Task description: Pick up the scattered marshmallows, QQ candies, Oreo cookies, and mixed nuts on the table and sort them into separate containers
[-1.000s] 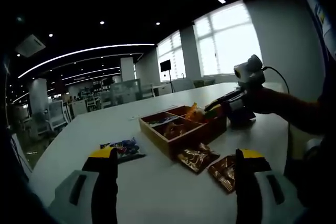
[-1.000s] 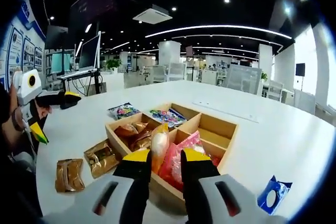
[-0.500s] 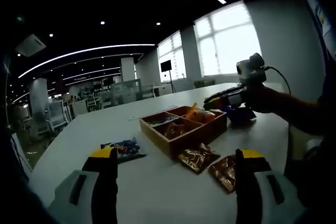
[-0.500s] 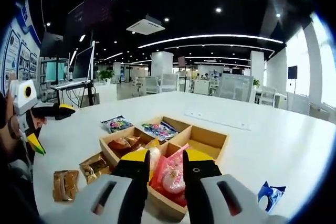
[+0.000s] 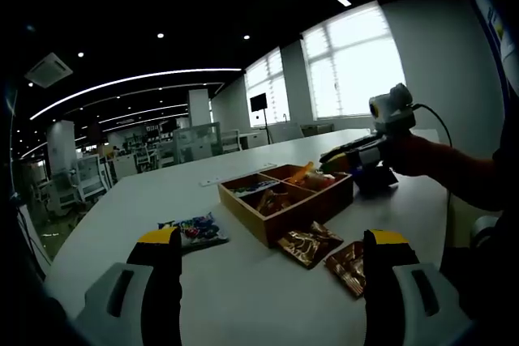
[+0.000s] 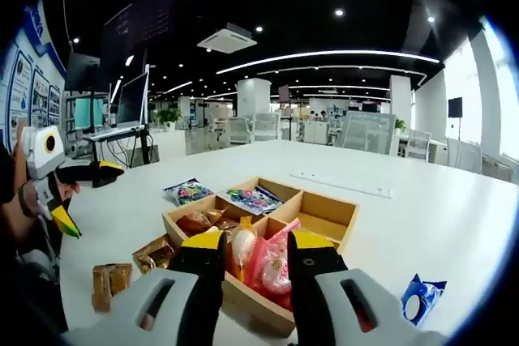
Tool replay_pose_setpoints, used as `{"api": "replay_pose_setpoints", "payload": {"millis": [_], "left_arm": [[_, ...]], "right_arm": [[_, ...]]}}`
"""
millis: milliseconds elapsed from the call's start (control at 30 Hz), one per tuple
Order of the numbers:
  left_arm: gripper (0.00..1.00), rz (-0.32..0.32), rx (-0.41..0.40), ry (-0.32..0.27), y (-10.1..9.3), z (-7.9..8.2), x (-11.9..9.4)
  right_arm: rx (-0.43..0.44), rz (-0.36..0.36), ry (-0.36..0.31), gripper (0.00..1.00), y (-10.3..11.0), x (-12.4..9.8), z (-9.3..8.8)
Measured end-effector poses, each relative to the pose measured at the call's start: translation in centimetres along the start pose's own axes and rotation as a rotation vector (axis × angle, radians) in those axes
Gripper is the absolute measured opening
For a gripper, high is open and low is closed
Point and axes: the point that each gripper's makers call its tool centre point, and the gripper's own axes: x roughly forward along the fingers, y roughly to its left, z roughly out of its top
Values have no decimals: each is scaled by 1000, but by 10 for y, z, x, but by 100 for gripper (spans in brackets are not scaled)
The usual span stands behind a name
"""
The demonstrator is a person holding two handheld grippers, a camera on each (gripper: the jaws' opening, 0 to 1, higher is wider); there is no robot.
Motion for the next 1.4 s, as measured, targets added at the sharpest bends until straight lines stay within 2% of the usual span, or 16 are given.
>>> {"api": "replay_pose_setpoints", "payload": {"millis": [200, 400, 533, 667, 733, 867, 1033, 1200, 1400], "left_arm": [[96, 2, 1, -6, 0, 3, 1], [96, -3, -3, -6, -3, 2, 3], [97, -5, -6, -2, -4, 1, 3], [97, -6, -12, -11, -4, 2, 4], [97, -6, -13, -9, -4, 2, 4], [97, -6, -12, -5, -4, 1, 5], [97, -5, -12, -8, -5, 3, 5], [97, -1, -12, -1, -5, 0, 5], [97, 0, -10, 7, -6, -2, 6]], "right_arm": [[30, 4, -18, 36, 1, -13, 2], [75, 11, -5, 46, 4, -22, -5], [82, 20, 5, 59, 8, -23, -8], [93, 7, 2, 76, 9, -26, -10], [91, 6, 4, 79, 9, -26, -10], [90, -3, -2, 89, 10, -29, -11], [71, -12, -1, 90, 10, -34, -11], [117, 19, -13, 90, 13, -38, -11], [123, 19, -23, 90, 13, -46, -14]]}}
